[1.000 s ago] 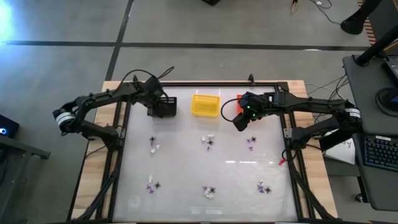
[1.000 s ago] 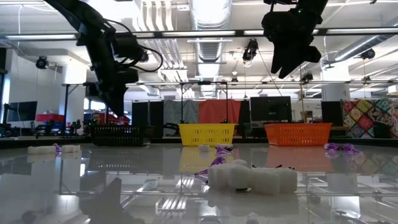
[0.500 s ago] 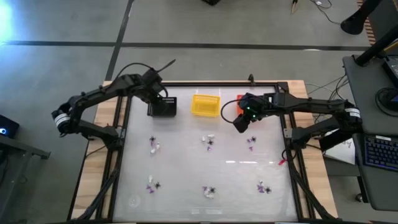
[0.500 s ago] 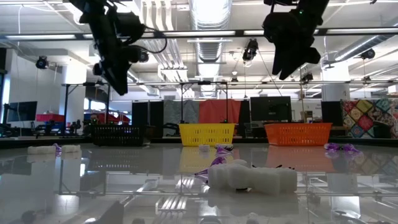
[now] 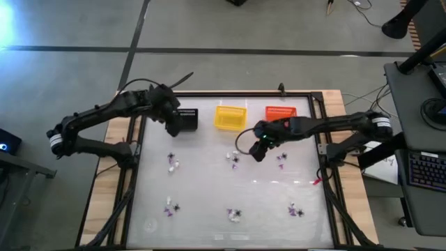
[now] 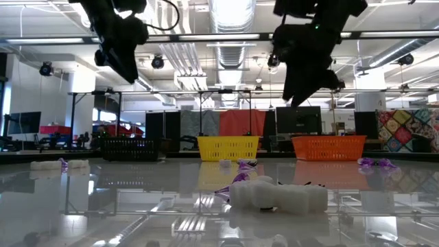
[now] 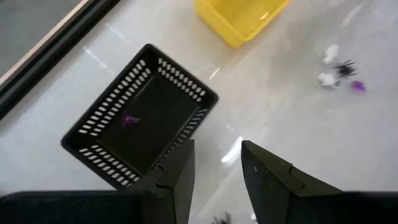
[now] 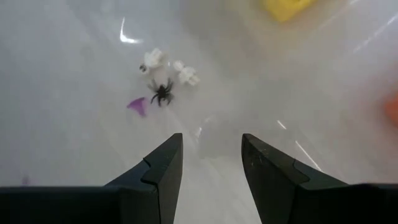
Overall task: Sort Halloween decoration
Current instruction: Put the black spider toy into the yellow bin
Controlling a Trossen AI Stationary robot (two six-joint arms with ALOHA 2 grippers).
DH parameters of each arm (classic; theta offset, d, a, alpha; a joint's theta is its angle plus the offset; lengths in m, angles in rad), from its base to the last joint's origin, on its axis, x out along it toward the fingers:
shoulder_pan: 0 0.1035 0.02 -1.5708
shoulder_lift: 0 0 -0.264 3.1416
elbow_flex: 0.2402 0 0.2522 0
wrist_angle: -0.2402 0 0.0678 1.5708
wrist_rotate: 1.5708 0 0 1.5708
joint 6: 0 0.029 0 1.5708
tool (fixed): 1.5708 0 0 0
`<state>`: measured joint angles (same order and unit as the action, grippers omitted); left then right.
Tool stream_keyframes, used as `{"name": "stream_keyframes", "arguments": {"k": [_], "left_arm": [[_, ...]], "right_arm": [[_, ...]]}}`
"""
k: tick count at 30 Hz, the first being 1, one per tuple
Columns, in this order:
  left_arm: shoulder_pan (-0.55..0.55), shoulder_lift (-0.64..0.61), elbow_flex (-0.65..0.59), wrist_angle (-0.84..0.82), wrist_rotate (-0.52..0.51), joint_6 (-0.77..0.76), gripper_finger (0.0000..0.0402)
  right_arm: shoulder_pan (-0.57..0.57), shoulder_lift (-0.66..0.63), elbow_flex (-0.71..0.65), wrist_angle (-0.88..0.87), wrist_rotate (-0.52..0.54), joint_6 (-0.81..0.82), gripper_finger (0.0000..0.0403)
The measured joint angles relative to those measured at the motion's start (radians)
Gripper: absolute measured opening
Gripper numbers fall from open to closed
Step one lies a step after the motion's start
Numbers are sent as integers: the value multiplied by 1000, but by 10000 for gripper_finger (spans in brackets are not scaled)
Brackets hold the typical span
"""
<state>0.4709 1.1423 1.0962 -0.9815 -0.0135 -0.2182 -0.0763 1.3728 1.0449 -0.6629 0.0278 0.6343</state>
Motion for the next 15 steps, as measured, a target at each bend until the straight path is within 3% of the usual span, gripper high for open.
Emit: {"name": "stream_keyframes", "arguments": {"k": [15], "left_arm": [[-82,-82,-12,-54,-2,-45,113]], "right_arm": [[40,310,192,17,-3,-59,155]]}}
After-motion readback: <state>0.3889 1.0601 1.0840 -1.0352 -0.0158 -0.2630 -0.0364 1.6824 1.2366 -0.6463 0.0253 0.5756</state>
